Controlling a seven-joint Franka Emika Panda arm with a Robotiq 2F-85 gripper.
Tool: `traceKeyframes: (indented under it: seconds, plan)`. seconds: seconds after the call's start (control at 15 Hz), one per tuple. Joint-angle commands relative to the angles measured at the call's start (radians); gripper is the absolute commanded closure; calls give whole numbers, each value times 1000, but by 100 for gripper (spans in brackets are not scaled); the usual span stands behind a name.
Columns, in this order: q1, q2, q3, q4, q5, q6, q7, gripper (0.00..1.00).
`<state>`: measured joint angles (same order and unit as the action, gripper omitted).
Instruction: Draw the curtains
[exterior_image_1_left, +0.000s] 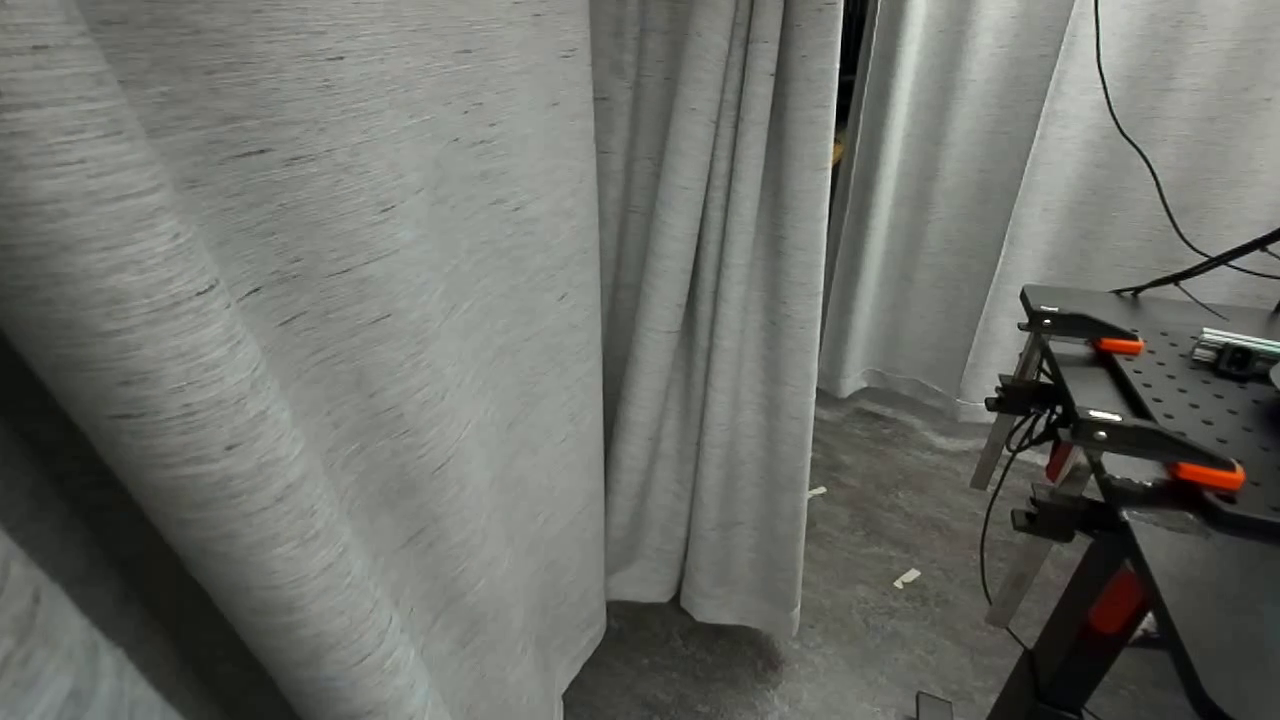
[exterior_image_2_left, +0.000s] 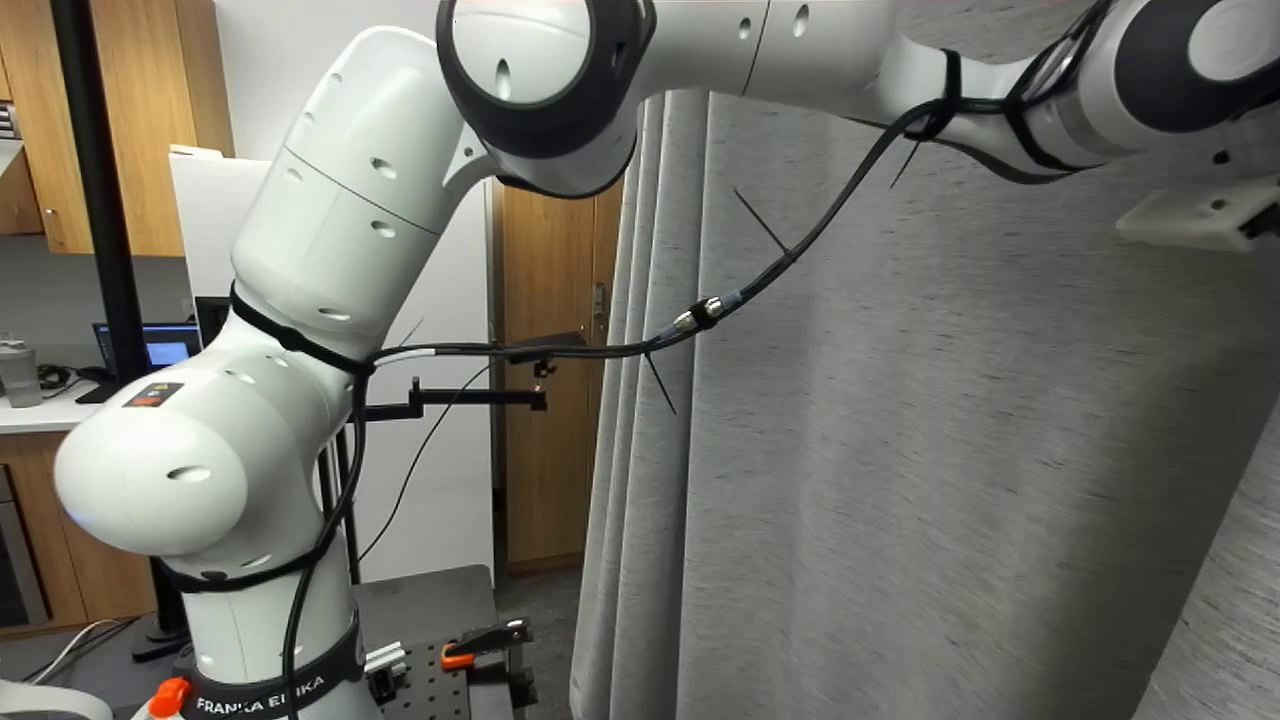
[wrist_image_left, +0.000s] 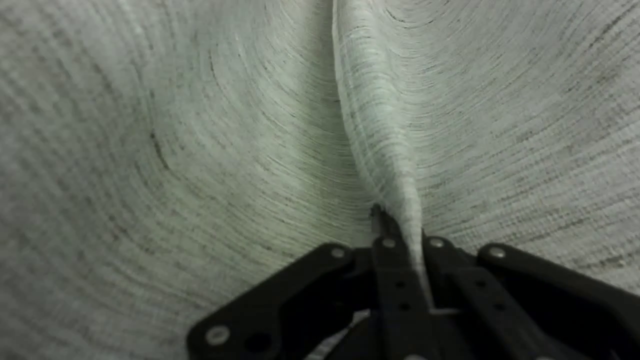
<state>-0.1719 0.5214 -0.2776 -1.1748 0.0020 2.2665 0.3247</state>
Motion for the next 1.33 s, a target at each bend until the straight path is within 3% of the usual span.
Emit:
traceKeyframes:
  seconds: [0.0, 0.8, 1.27]
  plan:
    - [-88, 112, -27, 89, -19, -95, 28, 99]
    - [-298, 245, -52, 306, -4, -303, 62, 99]
    - [-321, 314, -56, 424, -18, -404, 153, 99]
